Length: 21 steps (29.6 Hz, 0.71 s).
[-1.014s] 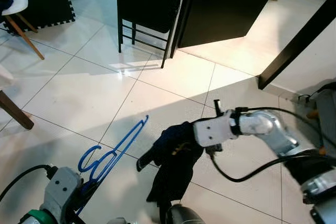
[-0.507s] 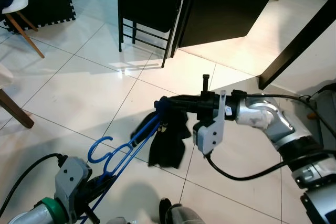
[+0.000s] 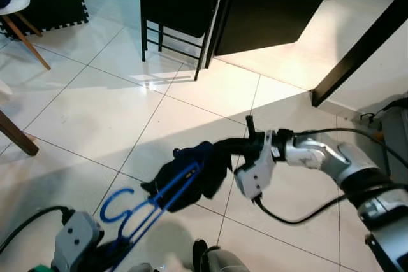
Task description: Hang hanger
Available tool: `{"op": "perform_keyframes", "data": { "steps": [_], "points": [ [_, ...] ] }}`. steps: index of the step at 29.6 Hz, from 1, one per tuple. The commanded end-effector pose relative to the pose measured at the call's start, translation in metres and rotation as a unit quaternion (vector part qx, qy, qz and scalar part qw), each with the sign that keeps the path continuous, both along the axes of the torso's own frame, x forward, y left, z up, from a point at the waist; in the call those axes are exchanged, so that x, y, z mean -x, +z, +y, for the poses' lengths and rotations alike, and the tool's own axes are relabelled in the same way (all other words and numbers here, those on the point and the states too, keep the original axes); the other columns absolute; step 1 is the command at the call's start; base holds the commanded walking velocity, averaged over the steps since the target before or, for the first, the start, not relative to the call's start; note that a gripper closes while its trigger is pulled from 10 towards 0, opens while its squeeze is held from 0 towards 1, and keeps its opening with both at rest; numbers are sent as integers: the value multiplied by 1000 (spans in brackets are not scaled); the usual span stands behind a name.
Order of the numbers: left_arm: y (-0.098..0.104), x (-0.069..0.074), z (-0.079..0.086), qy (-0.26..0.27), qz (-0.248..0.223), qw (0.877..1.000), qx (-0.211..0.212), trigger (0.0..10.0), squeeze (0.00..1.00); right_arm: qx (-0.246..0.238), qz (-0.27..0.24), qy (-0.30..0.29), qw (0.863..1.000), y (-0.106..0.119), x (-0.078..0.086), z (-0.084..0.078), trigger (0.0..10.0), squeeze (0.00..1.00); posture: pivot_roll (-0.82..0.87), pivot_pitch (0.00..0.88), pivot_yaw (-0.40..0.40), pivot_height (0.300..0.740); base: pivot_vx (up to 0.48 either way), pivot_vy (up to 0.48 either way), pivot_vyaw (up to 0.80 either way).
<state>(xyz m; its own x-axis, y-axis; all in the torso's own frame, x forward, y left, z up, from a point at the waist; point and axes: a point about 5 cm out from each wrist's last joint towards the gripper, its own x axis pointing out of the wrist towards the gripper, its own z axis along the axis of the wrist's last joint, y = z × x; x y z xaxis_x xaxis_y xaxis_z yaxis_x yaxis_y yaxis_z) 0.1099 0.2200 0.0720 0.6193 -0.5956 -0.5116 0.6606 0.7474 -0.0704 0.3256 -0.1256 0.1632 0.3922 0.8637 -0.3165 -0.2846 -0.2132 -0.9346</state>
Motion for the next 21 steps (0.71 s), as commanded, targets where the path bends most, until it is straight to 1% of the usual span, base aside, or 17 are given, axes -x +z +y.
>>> {"op": "perform_keyframes", "data": {
  "steps": [1,4,5,8,9,11,12,13,14,15,16,17,18,19,20,21],
  "points": [
    [-4,9,-5,-19,19,1000,-9,10000,0,-9,-10,-17,1000,4,-4,-5,10000,0,122,104,-79,740,0,0,0],
    [-5,13,-6,-21,26,999,-13,10000,0,-6,-15,-19,1000,5,-6,-6,10000,0,120,104,-78,740,0,0,0],
    [-6,16,-4,-18,32,999,-22,10000,0,10,-22,-6,1000,4,-5,-10,10000,0,120,107,-75,740,0,0,0],
    [-5,17,-2,-15,33,999,-25,10000,0,19,-24,0,1000,3,-4,-12,10000,0,120,107,-75,740,0,0,0],
    [-4,17,0,-11,31,999,-30,10000,0,35,-22,8,999,-1,-2,-15,10000,0,120,108,-76,740,0,0,0],
    [0,15,6,1,18,998,-54,10000,0,93,1,29,995,-16,7,-28,10000,0,122,111,-79,740,0,0,0],
    [0,15,6,1,18,998,-54,10000,0,93,1,29,995,-16,7,-28,10000,0,122,111,-79,740,0,0,0],
    [2,14,9,7,11,998,-64,10000,0,113,10,35,993,-21,10,-33,10000,0,123,112,-81,740,0,0,0],
    [2,14,9,7,11,998,-64,10000,0,113,10,35,993,-21,10,-33,10000,0,123,112,-81,740,0,0,0],
    [4,9,16,26,-10,996,-83,10000,0,142,30,46,988,-31,17,-40,10000,0,124,115,-82,740,0,0,0],
    [4,9,16,26,-10,996,-83,10000,0,142,30,46,988,-31,17,-40,10000,0,124,115,-82,740,0,0,0],
    [6,2,22,48,-33,993,-102,10000,0,161,52,63,983,-41,25,-44,10000,0,126,119,-82,740,0,0,0],
    [7,-3,24,58,-50,991,-111,10000,0,165,68,90,980,-47,34,-42,10000,0,124,120,-82,740,0,0,0],
    [7,-3,24,58,-50,991,-111,10000,0,165,68,90,980,-47,34,-42,10000,0,124,120,-82,740,0,0,0],
    [7,-7,23,59,-60,990,-114,10000,0,159,74,113,978,-49,40,-38,10000,0,123,122,-82,740,0,0,0],
    [7,-7,23,59,-60,990,-114,10000,0,159,74,113,978,-49,40,-38,10000,0,123,122,-82,740,0,0,0]
  ]
}}
